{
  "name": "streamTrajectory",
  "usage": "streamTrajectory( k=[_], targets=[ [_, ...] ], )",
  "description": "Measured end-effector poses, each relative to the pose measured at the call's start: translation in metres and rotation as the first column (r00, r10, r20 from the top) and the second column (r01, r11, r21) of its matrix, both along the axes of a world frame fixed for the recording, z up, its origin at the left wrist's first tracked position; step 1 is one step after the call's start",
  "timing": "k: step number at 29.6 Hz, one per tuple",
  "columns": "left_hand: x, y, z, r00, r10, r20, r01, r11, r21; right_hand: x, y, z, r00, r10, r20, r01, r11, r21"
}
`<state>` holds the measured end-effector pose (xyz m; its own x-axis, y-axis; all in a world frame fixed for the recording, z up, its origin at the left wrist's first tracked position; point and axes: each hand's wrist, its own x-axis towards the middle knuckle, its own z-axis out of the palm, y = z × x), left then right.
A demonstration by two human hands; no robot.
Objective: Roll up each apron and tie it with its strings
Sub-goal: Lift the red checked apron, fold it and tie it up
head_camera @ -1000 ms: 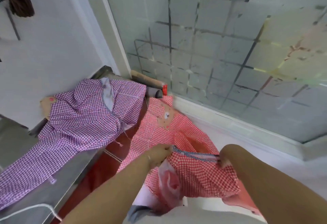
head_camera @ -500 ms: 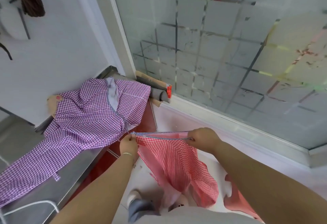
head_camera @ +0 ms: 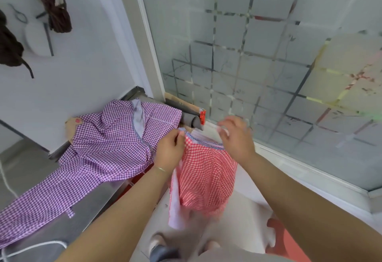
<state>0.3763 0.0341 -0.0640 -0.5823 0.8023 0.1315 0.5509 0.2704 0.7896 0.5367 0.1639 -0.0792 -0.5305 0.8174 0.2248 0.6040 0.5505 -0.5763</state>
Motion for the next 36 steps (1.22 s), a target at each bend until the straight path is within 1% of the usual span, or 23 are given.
streamTrajectory(
  k=[1,2,3,6,10,12,15,17,19,21,23,26,28,30,33,34,36],
  targets=[
    [0.003,0.003,0.011,0.999,-0.027,-0.027,0.028,1.000,0.010,-0.012,-0.009,0.015,0.990,0.128,-0.054,-0.131,0.989,-0.064],
    [0.006,0.007,0.019,0.998,-0.050,-0.042,0.051,0.998,0.020,-0.023,-0.019,0.028,0.973,0.220,-0.075,-0.229,0.962,-0.151],
    [0.007,0.010,0.026,0.997,-0.057,-0.045,0.059,0.998,0.036,-0.031,-0.026,0.038,0.964,0.253,-0.087,-0.266,0.937,-0.227],
    [0.001,0.014,0.042,0.999,-0.037,-0.011,0.038,0.998,0.050,-0.045,-0.031,0.056,0.969,0.184,-0.166,-0.229,0.920,-0.318],
    [-0.009,0.010,0.059,0.987,-0.034,0.160,0.022,0.997,0.073,-0.052,-0.027,0.070,0.939,0.196,-0.283,-0.304,0.857,-0.415],
    [-0.017,0.007,0.066,0.968,-0.075,0.240,0.055,0.995,0.088,-0.054,-0.026,0.078,0.923,0.238,-0.302,-0.354,0.831,-0.430],
    [-0.028,-0.001,0.071,0.913,-0.160,0.376,0.118,0.984,0.133,-0.059,-0.023,0.083,0.910,0.292,-0.294,-0.398,0.810,-0.430],
    [-0.033,-0.004,0.073,0.909,-0.160,0.385,0.113,0.984,0.141,-0.064,-0.024,0.085,0.915,0.321,-0.246,-0.398,0.820,-0.411],
    [-0.033,-0.004,0.077,0.912,-0.146,0.384,0.094,0.984,0.151,-0.070,-0.025,0.086,0.926,0.311,-0.212,-0.371,0.849,-0.376],
    [-0.035,-0.003,0.078,0.906,-0.138,0.400,0.070,0.981,0.179,-0.075,-0.025,0.086,0.928,0.280,-0.246,-0.354,0.868,-0.349],
    [-0.038,-0.004,0.077,0.919,-0.126,0.374,0.060,0.981,0.185,-0.081,-0.025,0.088,0.912,0.251,-0.324,-0.359,0.871,-0.335],
    [-0.034,-0.004,0.068,0.968,-0.065,0.243,0.029,0.988,0.150,-0.085,-0.025,0.094,0.898,0.228,-0.376,-0.354,0.882,-0.311],
    [-0.027,-0.005,0.063,0.993,-0.005,0.121,-0.010,0.992,0.124,-0.087,-0.025,0.099,0.904,0.232,-0.359,-0.342,0.897,-0.281],
    [-0.020,-0.005,0.062,1.000,0.011,0.018,-0.013,0.992,0.124,-0.088,-0.025,0.105,0.917,0.241,-0.317,-0.323,0.915,-0.240],
    [-0.015,-0.005,0.060,1.000,-0.001,-0.025,0.005,0.988,0.153,-0.087,-0.026,0.112,0.933,0.251,-0.258,-0.298,0.940,-0.163],
    [-0.016,-0.003,0.060,0.999,-0.009,-0.034,0.014,0.991,0.136,-0.087,-0.027,0.117,0.936,0.255,-0.242,-0.294,0.945,-0.142],
    [-0.018,0.001,0.059,0.998,-0.045,-0.034,0.046,0.998,0.053,-0.085,-0.028,0.125,0.938,0.276,-0.211,-0.303,0.947,-0.109]
  ],
)
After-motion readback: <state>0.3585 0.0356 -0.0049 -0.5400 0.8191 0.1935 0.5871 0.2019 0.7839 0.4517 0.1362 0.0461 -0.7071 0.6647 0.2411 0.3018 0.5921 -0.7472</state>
